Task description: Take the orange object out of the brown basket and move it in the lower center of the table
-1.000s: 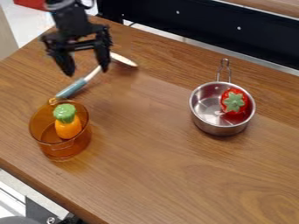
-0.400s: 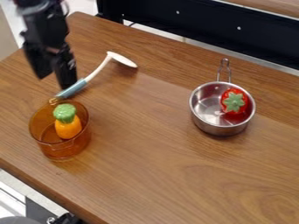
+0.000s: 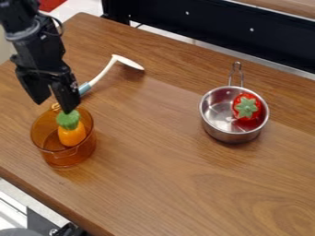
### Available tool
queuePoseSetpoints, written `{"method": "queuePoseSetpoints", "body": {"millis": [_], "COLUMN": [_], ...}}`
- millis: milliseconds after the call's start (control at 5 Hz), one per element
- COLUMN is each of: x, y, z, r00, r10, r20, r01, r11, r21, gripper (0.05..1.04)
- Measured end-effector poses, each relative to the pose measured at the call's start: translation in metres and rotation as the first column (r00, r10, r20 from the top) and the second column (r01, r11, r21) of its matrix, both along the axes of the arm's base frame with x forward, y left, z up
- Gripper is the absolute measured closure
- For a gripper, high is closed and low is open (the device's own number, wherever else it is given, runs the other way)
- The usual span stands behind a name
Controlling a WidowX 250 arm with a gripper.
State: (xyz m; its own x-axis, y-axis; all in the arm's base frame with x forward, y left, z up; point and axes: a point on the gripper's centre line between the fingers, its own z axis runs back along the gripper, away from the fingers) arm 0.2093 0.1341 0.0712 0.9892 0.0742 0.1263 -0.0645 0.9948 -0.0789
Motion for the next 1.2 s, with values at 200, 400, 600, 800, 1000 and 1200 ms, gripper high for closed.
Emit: {"method": "queuePoseSetpoints", "body": {"millis": [200,400,600,800,1000,1200], "x": [-0.004,-0.007,-0.007,-0.009,-0.007,-0.005], "y": [0.0,-0.001,-0.005,-0.009,-0.01,-0.011], "z": [0.001,-0.005,-0.012,-0.023,-0.027,-0.029], "r00": [0.997,0.992,0.983,0.977,0.97,0.963], "r10": [0.077,0.128,0.181,0.212,0.238,0.263], "r20": [-0.007,-0.007,-0.006,0.014,0.039,0.066], "r01": [-0.077,-0.128,-0.182,-0.212,-0.239,-0.263], "r11": [0.996,0.991,0.983,0.977,0.971,0.965], "r21": [-0.035,-0.034,-0.02,-0.009,0.004,-0.006], "gripper": [0.087,0.087,0.087,0.087,0.087,0.087]}}
